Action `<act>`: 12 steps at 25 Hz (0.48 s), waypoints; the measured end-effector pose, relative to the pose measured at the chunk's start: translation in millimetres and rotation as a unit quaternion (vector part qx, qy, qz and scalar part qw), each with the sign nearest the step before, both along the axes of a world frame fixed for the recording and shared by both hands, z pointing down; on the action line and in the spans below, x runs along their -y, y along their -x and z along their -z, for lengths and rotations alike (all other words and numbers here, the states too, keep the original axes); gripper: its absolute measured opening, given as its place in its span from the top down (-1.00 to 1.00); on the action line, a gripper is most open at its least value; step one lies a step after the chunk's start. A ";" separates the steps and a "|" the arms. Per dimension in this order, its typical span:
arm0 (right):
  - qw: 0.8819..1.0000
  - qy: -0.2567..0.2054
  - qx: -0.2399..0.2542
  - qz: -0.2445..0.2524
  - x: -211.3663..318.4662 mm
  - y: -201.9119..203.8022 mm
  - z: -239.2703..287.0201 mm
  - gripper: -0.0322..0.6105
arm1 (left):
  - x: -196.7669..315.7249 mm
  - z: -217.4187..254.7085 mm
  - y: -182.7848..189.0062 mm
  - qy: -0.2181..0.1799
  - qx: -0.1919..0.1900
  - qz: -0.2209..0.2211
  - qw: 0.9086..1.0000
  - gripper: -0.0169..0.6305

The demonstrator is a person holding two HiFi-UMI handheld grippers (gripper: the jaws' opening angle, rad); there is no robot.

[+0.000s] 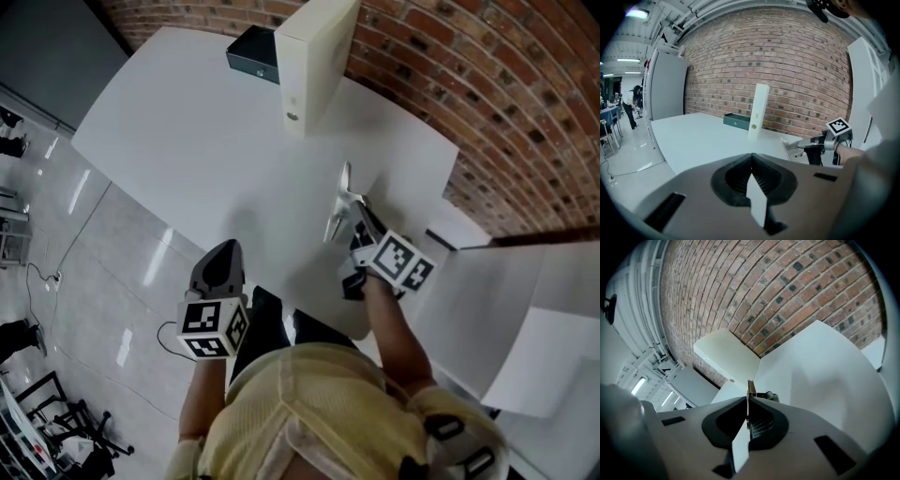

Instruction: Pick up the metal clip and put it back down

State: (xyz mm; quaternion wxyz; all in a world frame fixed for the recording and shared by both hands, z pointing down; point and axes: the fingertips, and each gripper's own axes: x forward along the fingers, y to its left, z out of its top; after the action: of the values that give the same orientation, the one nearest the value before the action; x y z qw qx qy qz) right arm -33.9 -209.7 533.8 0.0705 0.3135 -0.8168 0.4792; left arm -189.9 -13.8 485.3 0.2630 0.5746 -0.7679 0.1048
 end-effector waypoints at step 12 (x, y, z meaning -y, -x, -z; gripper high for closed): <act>0.999 -0.036 -0.005 -0.028 32.9 -11.0 38.8 0.88 | 64.4 13.7 0.5 -0.021 -0.009 -0.094 0.995 0.94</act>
State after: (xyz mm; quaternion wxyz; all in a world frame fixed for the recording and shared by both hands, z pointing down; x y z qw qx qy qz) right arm -22.9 -242.6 495.0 0.0495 0.3408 -0.8238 0.4502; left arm -190.3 -78.2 471.6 0.2472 0.6508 -0.7098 0.1078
